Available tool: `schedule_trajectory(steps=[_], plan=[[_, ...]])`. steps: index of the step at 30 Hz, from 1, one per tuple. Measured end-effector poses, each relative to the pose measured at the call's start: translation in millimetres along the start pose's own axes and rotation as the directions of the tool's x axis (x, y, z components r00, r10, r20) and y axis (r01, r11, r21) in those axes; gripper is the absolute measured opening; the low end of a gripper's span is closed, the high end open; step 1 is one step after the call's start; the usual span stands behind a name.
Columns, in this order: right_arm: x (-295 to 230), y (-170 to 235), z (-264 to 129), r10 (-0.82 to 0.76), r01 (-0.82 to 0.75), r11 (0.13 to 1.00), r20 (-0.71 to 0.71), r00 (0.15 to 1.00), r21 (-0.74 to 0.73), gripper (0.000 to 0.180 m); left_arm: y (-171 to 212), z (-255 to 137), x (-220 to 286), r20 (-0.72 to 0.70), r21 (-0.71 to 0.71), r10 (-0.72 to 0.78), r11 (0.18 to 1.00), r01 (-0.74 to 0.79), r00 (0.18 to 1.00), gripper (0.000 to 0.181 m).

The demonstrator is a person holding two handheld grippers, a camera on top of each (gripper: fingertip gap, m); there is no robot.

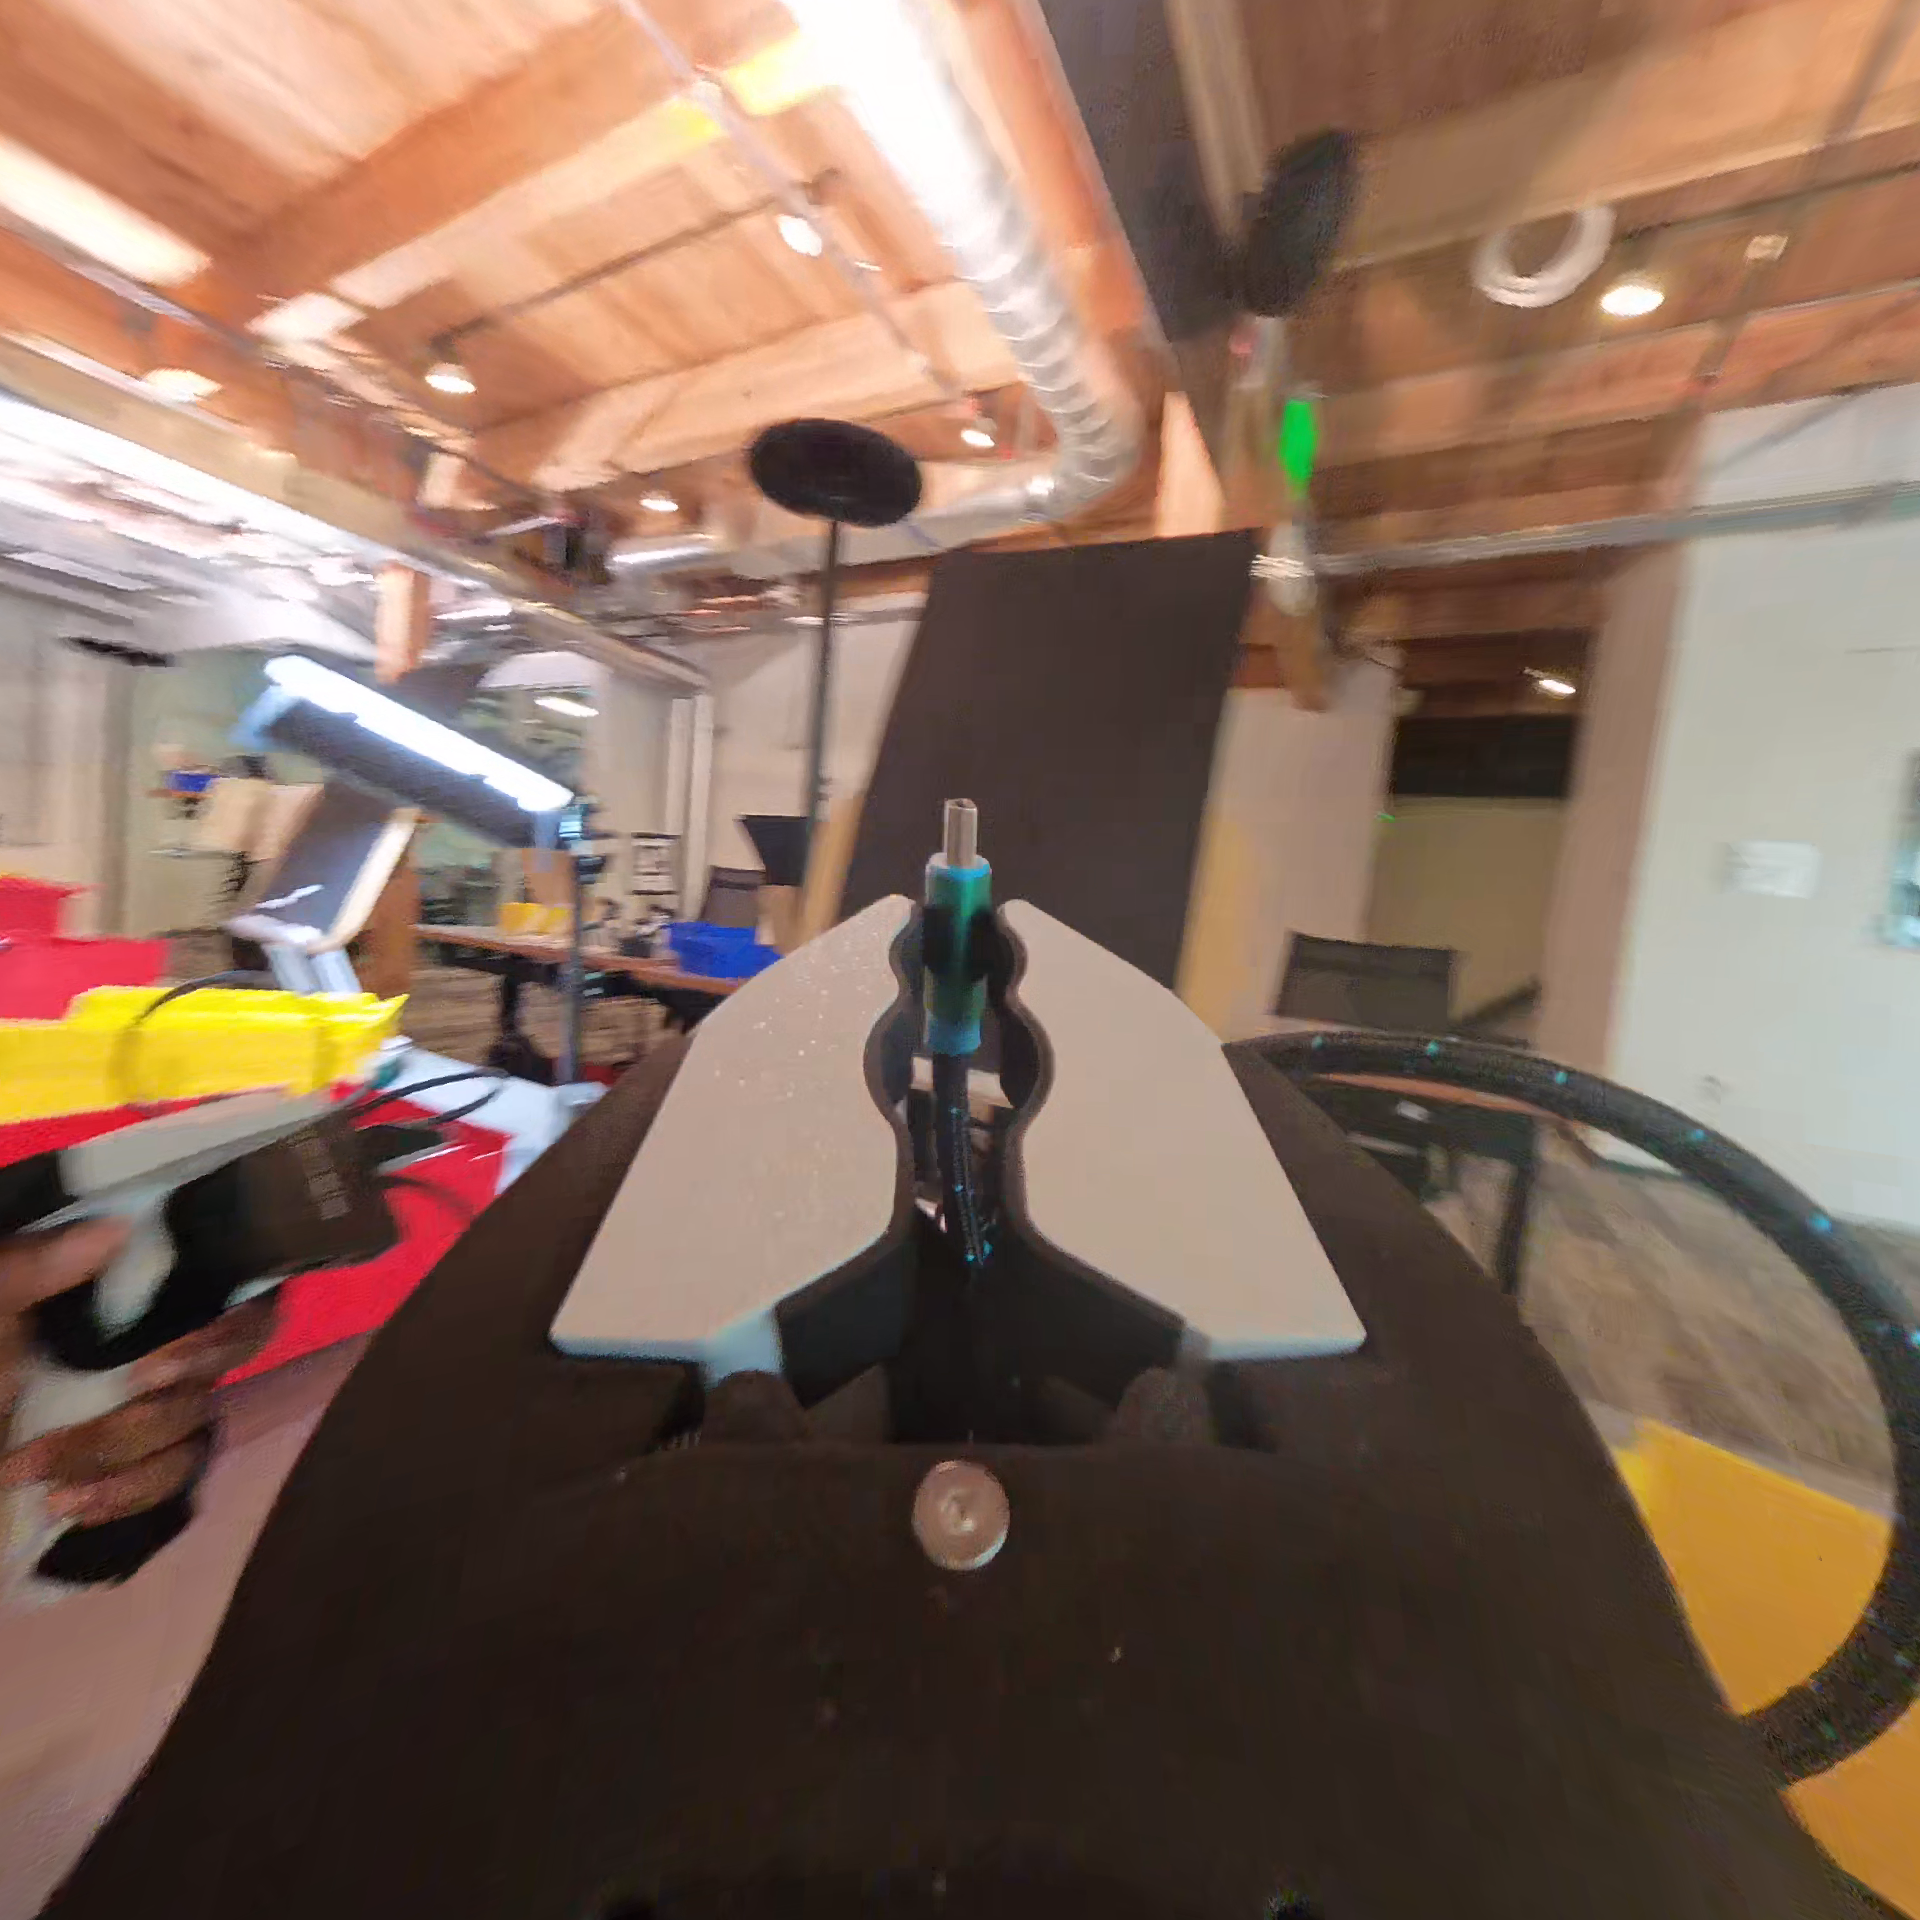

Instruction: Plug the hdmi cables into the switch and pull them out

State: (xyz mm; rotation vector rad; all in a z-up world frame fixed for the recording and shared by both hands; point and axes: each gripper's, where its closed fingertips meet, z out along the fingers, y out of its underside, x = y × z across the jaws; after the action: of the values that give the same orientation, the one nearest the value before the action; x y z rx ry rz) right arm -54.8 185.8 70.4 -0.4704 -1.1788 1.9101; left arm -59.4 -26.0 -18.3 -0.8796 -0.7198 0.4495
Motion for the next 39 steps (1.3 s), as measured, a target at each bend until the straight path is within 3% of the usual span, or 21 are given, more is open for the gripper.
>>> schedule_trajectory(steps=[3,5,10,19,24,26,29,32,34,39], plan=[[77,-8,-26,0.026,-0.018,0.999,-0.221,0.975,0.039,0.011,-2,0,1,-0.006,0.004,-0.003,1.000,0.003,1.000,0.079],[115,11,-51,0.049,-0.031,0.998,-0.340,0.939,0.058,0.011,0,1,2,-0.012,0.000,-0.013,1.000,0.013,1.000,0.079],[165,90,-83,0.119,-0.274,0.936,-0.532,0.838,-0.223,0.011,4,2,5,-0.032,-0.019,-0.023,1.000,0.022,0.999,0.079],[158,153,-91,0.065,-0.404,0.761,-0.560,0.826,-0.508,0.012,5,3,7,-0.046,-0.027,-0.047,0.999,0.046,0.998,0.079],[162,147,-87,-0.045,-0.312,0.790,-0.557,0.829,-0.527,0.034,6,3,9,-0.060,-0.035,-0.053,0.998,0.051,0.997,0.078],[156,125,-73,-0.075,-0.195,0.867,-0.506,0.859,-0.458,0.044,6,3,10,-0.073,-0.037,-0.069,0.997,0.067,0.995,0.079],[118,78,-43,-0.069,-0.004,0.979,-0.348,0.935,-0.206,0.049,5,3,14,-0.121,-0.039,-0.150,0.989,0.146,0.981,0.079],[54,49,-19,-0.073,0.076,0.997,-0.103,0.992,0.029,0.062,3,3,17,-0.185,-0.041,-0.275,0.961,0.272,0.943,0.079],[7,54,-5,-0.106,0.103,0.993,0.056,0.993,0.064,0.076,-1,1,19,-0.226,-0.032,-0.340,0.939,0.342,0.913,0.079],[-112,93,11,-0.116,0.086,0.992,0.378,0.919,0.096,0.090,-9,-2,29,-0.353,-0.061,-0.492,0.861,0.505,0.796,0.079]])
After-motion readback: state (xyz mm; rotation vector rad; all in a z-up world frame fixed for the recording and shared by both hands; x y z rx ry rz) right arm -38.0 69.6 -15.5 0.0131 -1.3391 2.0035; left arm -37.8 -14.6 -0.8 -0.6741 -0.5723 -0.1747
